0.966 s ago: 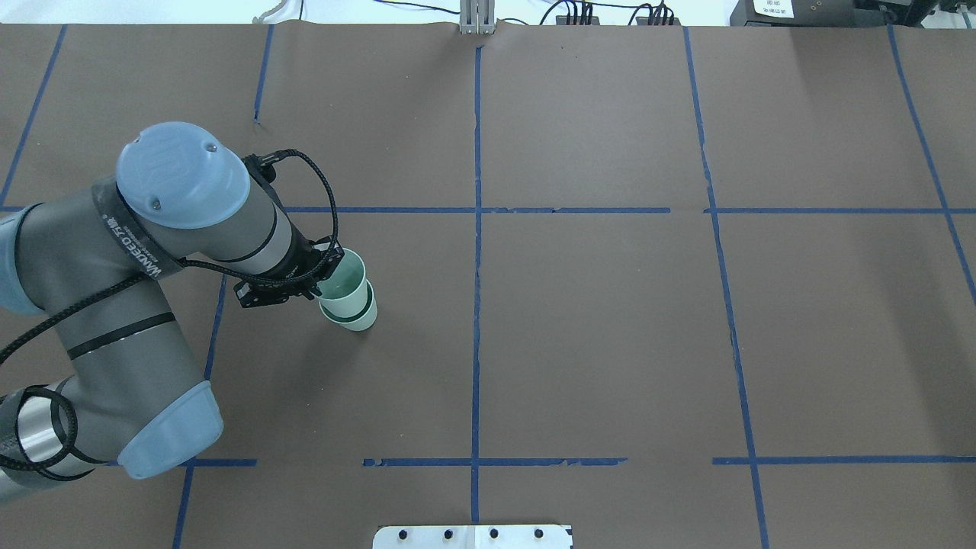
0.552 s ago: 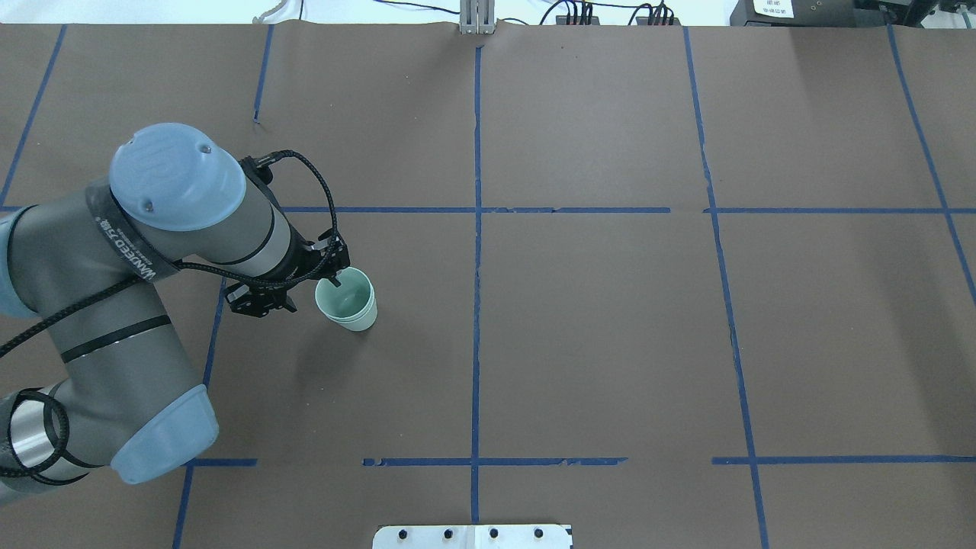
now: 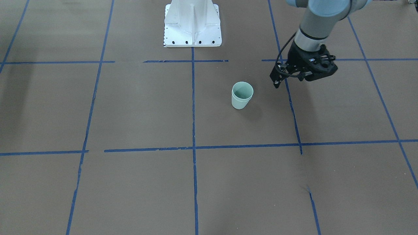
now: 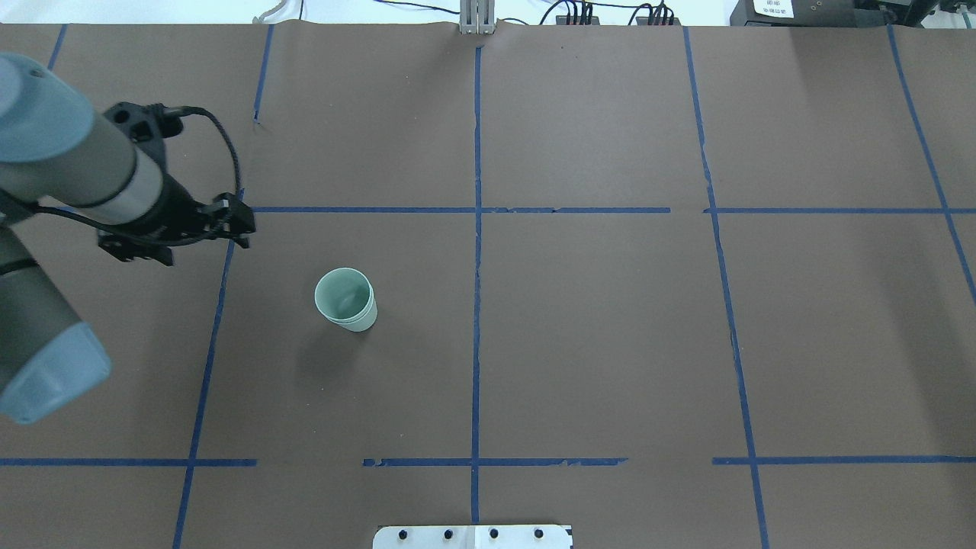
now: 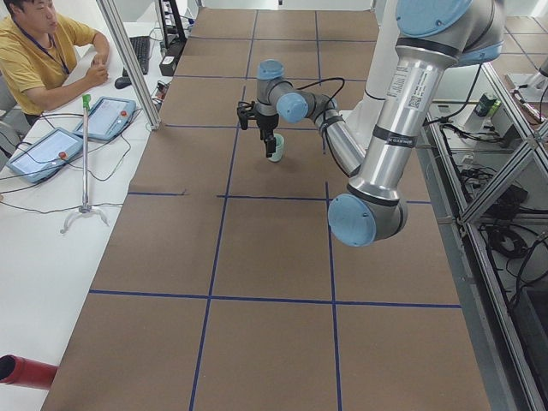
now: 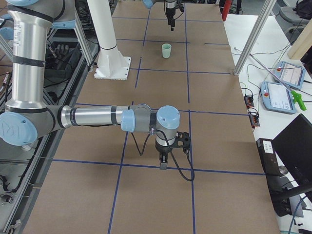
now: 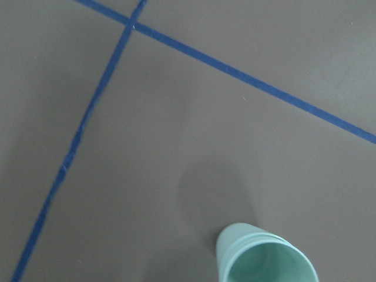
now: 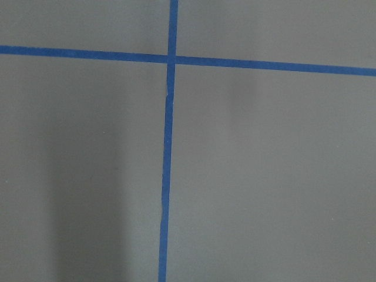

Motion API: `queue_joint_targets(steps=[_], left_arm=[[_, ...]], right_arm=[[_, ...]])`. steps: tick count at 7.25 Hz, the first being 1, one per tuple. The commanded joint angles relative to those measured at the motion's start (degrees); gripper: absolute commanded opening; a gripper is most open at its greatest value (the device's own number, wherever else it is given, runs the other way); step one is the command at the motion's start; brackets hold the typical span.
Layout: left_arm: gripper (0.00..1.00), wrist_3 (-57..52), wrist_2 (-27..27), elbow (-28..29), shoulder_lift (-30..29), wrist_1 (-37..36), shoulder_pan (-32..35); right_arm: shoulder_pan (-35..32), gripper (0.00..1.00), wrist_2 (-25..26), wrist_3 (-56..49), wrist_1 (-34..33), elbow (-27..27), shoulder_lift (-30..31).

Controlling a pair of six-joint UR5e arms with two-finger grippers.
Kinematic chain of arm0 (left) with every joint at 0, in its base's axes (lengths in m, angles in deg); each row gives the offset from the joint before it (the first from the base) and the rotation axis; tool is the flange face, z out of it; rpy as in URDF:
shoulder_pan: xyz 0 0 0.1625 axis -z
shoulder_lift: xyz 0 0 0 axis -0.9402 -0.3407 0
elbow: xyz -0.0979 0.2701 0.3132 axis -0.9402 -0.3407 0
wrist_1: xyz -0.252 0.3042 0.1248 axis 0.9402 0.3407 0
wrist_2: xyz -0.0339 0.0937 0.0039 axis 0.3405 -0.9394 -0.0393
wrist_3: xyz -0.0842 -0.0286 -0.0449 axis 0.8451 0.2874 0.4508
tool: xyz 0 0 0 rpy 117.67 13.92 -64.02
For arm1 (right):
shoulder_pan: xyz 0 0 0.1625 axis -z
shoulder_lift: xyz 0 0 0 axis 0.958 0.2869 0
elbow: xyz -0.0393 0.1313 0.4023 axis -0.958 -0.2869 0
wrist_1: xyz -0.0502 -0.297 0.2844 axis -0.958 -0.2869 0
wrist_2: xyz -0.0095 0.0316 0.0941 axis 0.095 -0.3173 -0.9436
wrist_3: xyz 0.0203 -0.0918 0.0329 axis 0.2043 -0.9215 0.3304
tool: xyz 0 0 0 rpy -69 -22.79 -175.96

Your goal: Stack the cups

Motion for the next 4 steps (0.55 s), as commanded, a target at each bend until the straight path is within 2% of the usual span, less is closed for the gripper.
queue_joint_targets(steps=[1,2,4], left_arm=[[1.00,-29.33,6.84,0.51,10.48,0.08,12.27],[1.00,-45.56,9.48,1.22,16.10,0.17,18.94],[1.00,-68.55,10.65,5.59,22.89,0.17,32.12]], right_arm=[[-0.02,1.00,0.00,0.00,0.00,0.00,0.00],[0.07,1.00,0.00,0.00,0.00,0.00,0.00],[0.07,1.00,0.00,0.00,0.00,0.00,0.00]])
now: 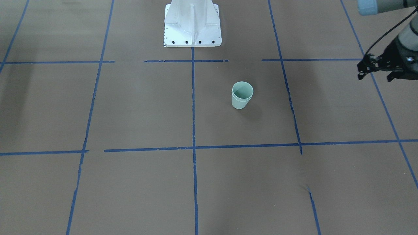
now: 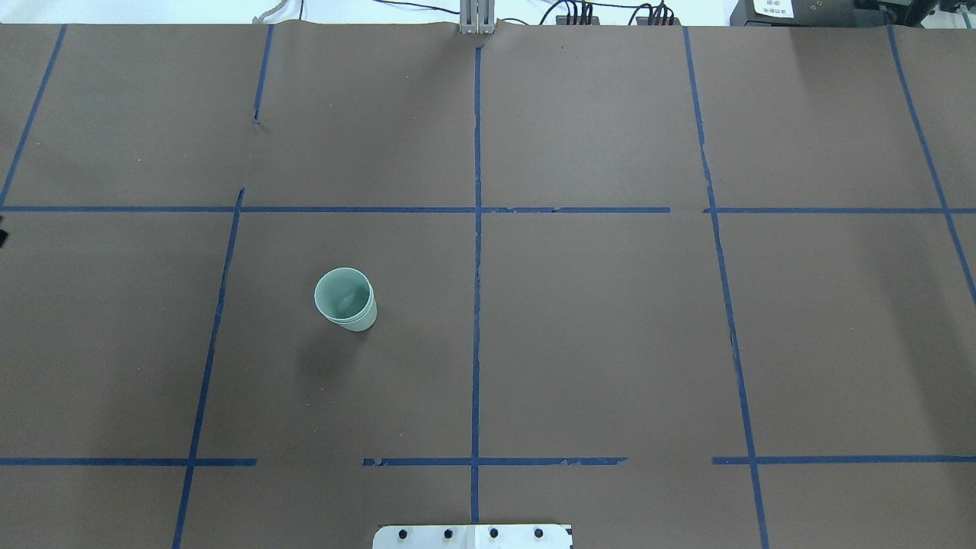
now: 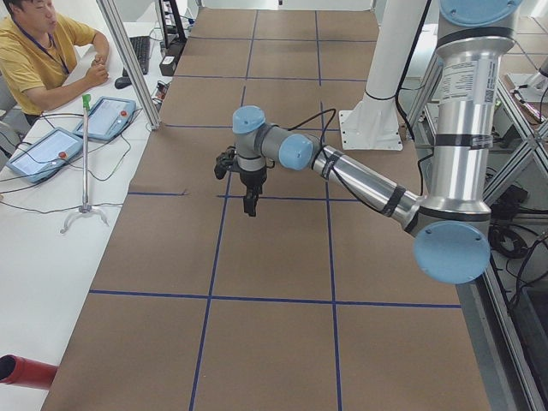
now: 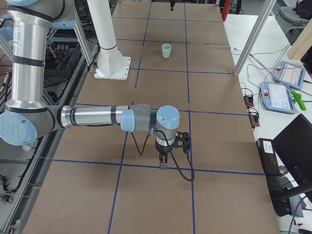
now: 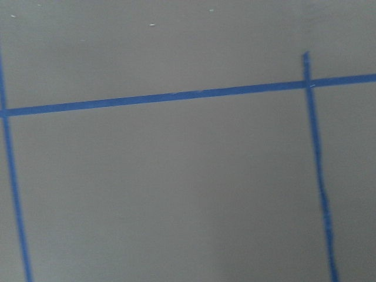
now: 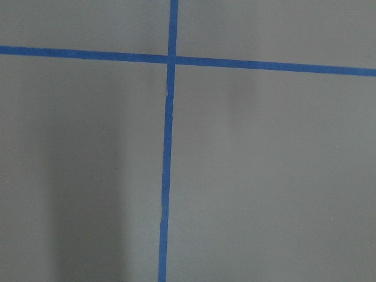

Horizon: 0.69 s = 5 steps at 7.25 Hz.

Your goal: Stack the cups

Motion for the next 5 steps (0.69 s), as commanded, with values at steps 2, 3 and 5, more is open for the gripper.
queue_joint_targets(steps=[2,3,5], left_arm=[[1.00,-23.88,0.98,7.03,5.06,-0.25,20.37],[1.00,-23.72,1.41,10.09,4.97,0.01,20.58],[1.00,-23.54,3.09,9.69,6.11,-0.16,20.76]], right_arm=[[-0.04,1.00,0.00,0.00,0.00,0.00,0.00],[0.05,1.00,0.00,0.00,0.00,0.00,0.00],[-0.04,1.00,0.00,0.00,0.00,0.00,0.00]])
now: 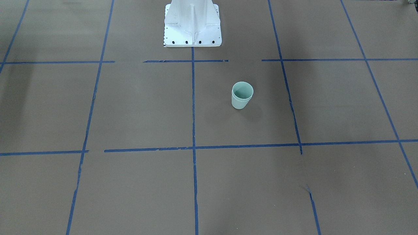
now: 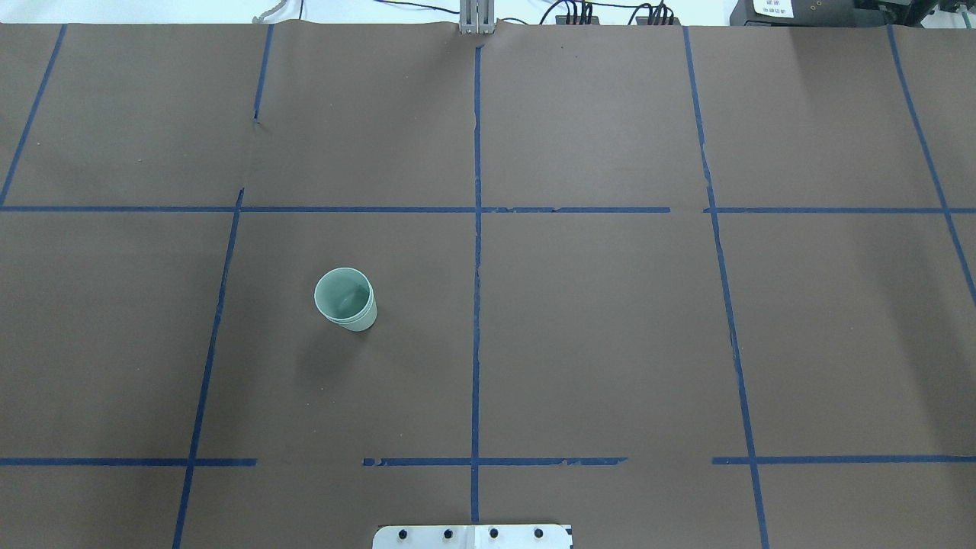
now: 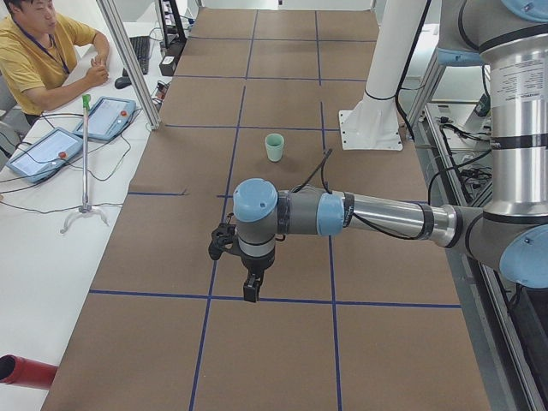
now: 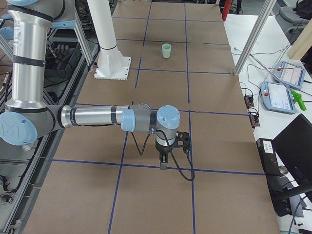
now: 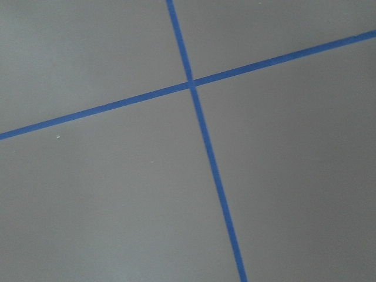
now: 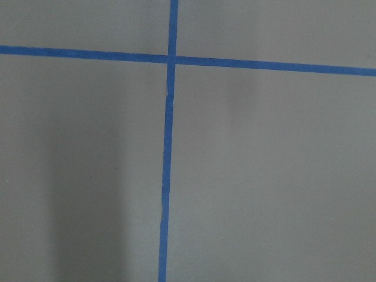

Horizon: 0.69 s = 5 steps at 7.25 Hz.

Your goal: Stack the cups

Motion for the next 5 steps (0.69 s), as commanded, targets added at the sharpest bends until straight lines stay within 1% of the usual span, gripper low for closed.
queue_joint_targets(steps=[1,2,3,5], left_arm=[[1.00,-0.19,0.38,1.09,0.27,-0.11,0.34],[1.00,-0.37,0.20,1.88,-0.08,1.11,0.25],[1.00,-0.55,0.03,0.93,0.18,3.30,0.43],[1.00,-0.55,0.55,0.75,-0.08,3.32,0.34]], right_arm=[[-0.02,1.00,0.00,0.00,0.00,0.00,0.00],[-0.02,1.00,0.00,0.00,0.00,0.00,0.00],[0.06,1.00,0.00,0.00,0.00,0.00,0.00],[0.06,1.00,0.00,0.00,0.00,0.00,0.00]])
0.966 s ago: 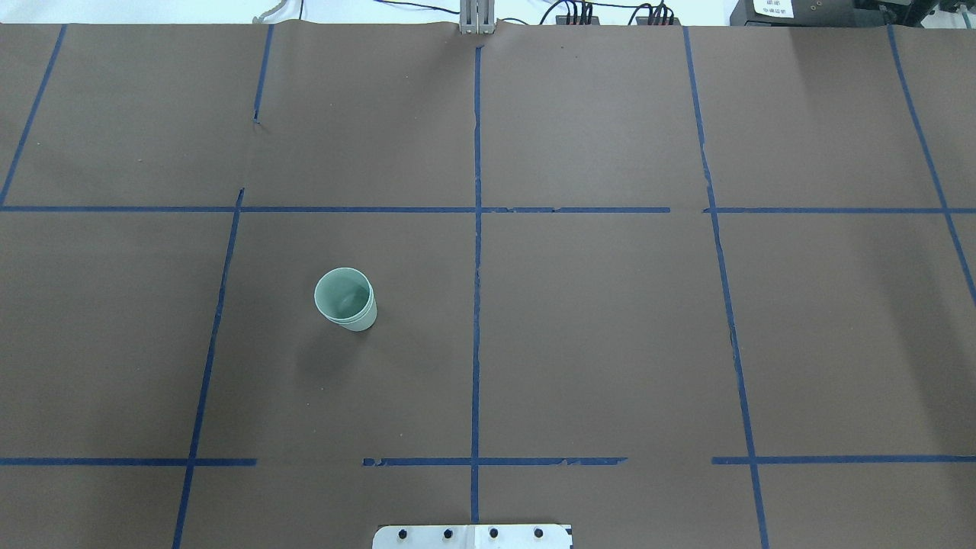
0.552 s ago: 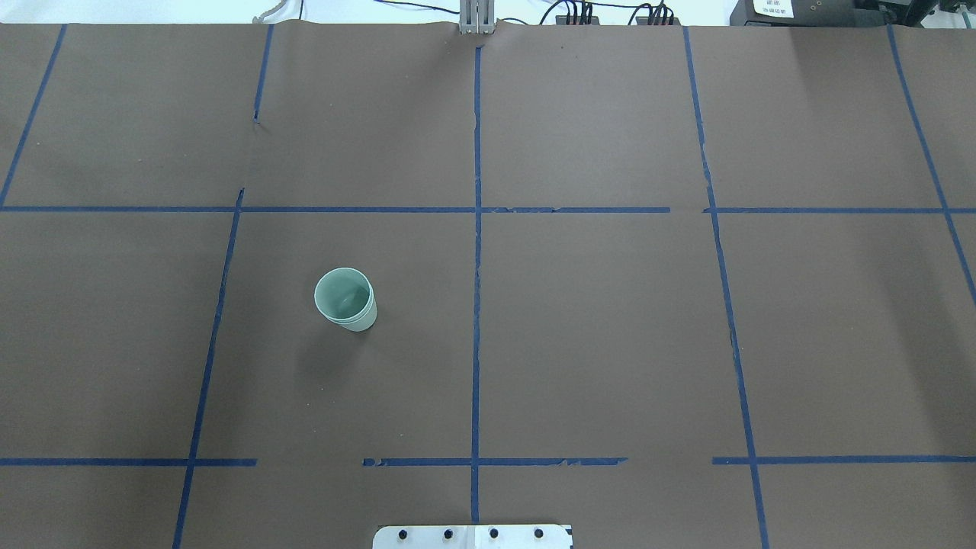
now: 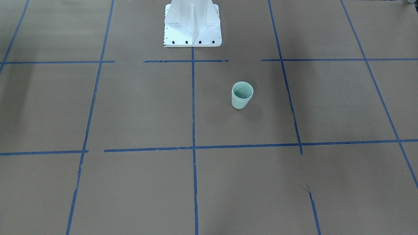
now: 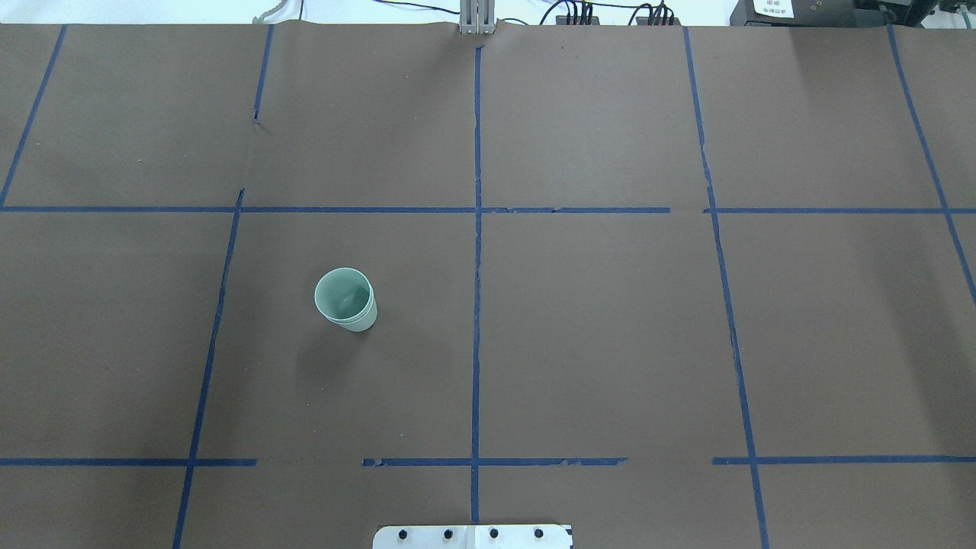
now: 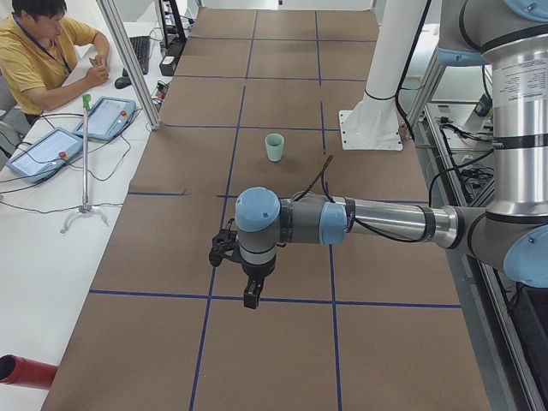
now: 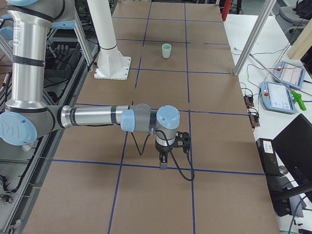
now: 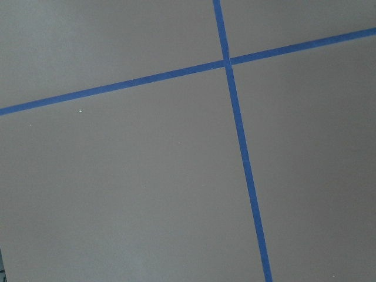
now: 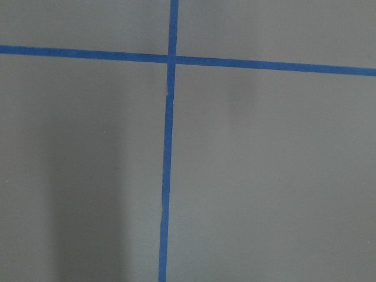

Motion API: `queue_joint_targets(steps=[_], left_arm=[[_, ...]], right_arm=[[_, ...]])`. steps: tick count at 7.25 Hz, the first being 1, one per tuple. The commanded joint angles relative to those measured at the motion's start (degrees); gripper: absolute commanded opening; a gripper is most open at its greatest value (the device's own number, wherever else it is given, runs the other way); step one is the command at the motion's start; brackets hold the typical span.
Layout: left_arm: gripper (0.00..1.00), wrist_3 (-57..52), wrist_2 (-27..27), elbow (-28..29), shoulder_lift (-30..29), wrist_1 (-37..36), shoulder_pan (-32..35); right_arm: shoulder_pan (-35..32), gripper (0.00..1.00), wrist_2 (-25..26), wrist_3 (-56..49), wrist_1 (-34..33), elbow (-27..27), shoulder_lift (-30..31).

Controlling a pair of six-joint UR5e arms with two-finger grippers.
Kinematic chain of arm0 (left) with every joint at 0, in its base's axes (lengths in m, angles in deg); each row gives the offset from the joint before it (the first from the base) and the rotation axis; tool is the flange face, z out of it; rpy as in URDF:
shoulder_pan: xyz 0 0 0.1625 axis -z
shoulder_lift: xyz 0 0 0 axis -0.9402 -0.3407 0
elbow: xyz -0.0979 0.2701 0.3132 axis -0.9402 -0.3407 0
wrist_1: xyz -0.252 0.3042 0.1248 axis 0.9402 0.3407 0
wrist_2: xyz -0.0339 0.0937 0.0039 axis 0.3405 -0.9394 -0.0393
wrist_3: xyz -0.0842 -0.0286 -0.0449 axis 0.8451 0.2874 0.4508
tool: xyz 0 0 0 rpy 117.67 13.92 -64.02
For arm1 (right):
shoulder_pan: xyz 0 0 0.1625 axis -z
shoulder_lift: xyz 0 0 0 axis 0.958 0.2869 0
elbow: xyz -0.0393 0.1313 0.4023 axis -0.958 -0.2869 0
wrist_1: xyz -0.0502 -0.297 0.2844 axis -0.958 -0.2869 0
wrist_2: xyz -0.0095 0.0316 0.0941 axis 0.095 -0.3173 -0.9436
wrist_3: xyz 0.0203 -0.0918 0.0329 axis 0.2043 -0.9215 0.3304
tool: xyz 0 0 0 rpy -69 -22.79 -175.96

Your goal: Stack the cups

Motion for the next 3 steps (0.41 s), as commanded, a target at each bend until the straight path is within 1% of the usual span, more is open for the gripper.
queue_joint_targets(steps=[1,3], left_arm=[[1.00,-0.03,0.31,-0.16,-0.07,0.40,0.02],[1.00,-0.03,0.23,-0.33,-0.07,0.40,0.02]], right_arm=[[-0.07,1.00,0.00,0.00,0.00,0.00,0.00],[0.02,1.00,0.00,0.00,0.00,0.00,0.00]])
